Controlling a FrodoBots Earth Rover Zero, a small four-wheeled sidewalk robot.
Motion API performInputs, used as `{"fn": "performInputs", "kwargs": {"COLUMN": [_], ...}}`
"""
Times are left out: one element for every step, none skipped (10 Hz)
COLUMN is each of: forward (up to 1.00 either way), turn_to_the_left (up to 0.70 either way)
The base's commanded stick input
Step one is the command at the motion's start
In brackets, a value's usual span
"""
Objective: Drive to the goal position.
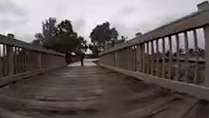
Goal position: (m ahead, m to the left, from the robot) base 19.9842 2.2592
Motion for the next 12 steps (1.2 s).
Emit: {"fn": "performInputs", "kwargs": {"forward": [0.85,0.85,0.85,0.85,0.85,0.85,0.85,0.85,0.85,0.85,0.85,0.85], "turn_to_the_left": [0.11,0.25,0.34,0.34,0.00,0.00,0.00,0.00,0.00,0.00,0.00,0.00]}}
